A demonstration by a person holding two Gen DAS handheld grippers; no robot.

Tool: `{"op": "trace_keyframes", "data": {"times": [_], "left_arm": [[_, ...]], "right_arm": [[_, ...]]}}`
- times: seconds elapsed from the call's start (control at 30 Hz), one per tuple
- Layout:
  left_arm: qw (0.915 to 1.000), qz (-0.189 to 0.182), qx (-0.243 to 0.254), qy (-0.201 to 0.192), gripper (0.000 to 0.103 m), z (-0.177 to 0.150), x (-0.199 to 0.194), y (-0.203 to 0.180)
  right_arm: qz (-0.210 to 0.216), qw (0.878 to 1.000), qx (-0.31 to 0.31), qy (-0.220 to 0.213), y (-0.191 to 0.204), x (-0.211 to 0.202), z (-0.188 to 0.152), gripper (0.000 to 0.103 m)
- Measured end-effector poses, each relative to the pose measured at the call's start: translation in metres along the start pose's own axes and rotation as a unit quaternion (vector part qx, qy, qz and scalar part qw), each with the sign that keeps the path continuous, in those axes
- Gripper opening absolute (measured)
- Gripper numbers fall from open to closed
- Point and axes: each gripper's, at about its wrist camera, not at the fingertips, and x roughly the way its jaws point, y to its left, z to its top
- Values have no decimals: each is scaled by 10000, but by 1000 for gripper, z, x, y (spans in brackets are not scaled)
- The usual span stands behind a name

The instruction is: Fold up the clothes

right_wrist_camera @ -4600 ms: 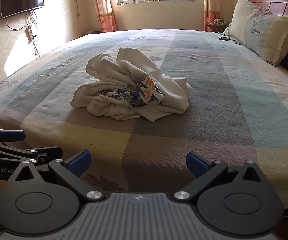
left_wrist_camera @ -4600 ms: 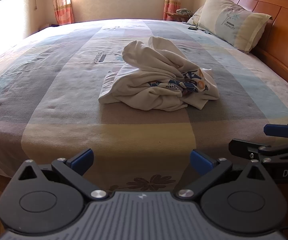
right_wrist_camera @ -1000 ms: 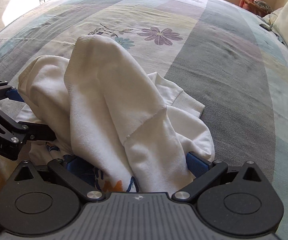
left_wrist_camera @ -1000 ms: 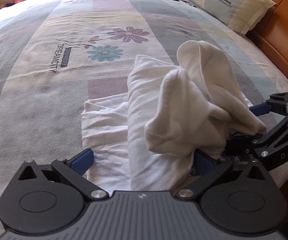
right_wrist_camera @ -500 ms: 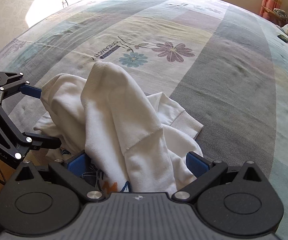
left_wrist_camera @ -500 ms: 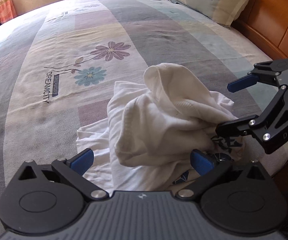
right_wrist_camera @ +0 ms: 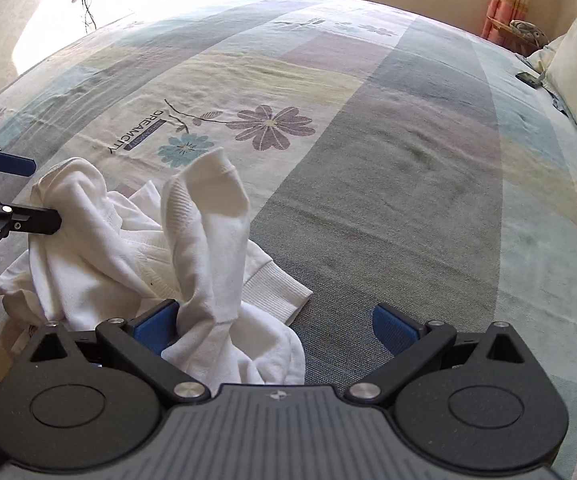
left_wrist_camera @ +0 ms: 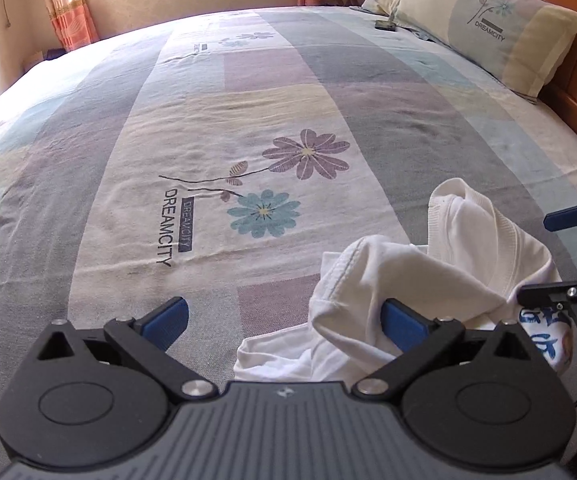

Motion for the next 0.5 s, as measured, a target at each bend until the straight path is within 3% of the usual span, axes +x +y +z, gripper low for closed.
{"op": "trace_keyframes", "data": {"times": [0.2,0.4,0.5], "left_arm": [[9995,-265,196,37,102,5,-3,-19],[9945,-866,521,266,102,-29,-29,-33],[9943,-689,687,430,102,-40,-19,-39]], "right_arm": [[400,9985,-220,290,17,11,-6,103],[448,9978,-156,456,19,18,-15,103],[498,9978,-77,441,18,18,-16,103]]}}
